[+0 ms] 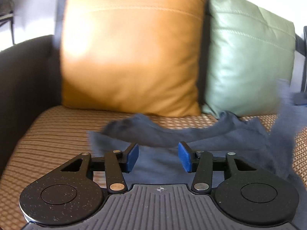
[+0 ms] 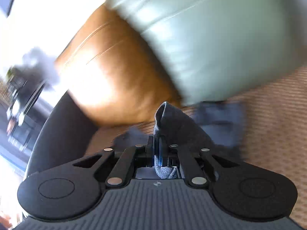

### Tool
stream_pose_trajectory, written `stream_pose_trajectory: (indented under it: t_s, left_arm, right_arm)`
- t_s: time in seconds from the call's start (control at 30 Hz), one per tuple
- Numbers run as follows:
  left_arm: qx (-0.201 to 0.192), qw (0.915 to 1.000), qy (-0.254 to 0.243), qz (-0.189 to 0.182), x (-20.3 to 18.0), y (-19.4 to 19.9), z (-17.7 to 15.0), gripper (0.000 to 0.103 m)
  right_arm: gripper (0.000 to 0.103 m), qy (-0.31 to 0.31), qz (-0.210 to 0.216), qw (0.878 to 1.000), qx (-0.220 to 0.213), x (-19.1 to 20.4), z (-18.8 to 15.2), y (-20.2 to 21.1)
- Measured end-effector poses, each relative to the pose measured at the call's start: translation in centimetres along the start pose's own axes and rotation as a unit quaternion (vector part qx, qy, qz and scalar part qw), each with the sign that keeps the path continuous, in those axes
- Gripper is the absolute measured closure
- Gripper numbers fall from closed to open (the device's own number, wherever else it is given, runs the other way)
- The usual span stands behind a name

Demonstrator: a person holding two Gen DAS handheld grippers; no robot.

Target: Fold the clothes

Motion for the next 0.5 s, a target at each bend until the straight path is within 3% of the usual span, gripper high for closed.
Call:
stream_pose_trajectory:
  t_s: [0.17,0.23,0.27,0.3,0.33,0.5]
  left_arm:
    - [0.005,0.9995,-0.001,-0.031,2.2,1.8,-2.9,0.03]
    - [0.007,0.9987,0.003,-0.049,2.1,1.5,-3.6,0.028]
    - [0.007,0.9984,0.003,-0.057,2.0,1.3,-3.8,0.026]
    - [0.008,0.9982,0.001,-0.06,1.5,0.9,-3.8,0.024]
    - [0.009,0.9982,0.0,-0.06,1.0,0.3,-3.7,0.024]
    - [0.025,0.9965,0.029,-0.074,-1.2,-2.3,-2.9,0.023]
  right_arm:
    - [0.094,0.05,0.003,0.996,0.076,6.2,-5.7,-10.5]
    - [0.082,0.051,-0.002,0.993,0.105,6.6,-7.5,-13.3]
    - [0.076,0.042,0.002,0.994,0.104,6.6,-7.7,-13.6]
    - [0.06,0.034,0.011,0.995,0.094,6.4,-7.6,-13.3]
    - [0.052,0.034,0.023,0.996,0.078,6.4,-7.1,-12.4]
    - [0.048,0.049,0.017,0.998,0.035,4.5,-5.3,-7.7]
Point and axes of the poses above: each gripper's, at about its wrist camera, not at the fingertips, and y roughly against the way its jaws point, x to its left, z to its top, the point moved 5 cm from there along -y, roughly the way its jaws point, and after that the axes turned 10 degrees about -y, right-handed, at the moved point
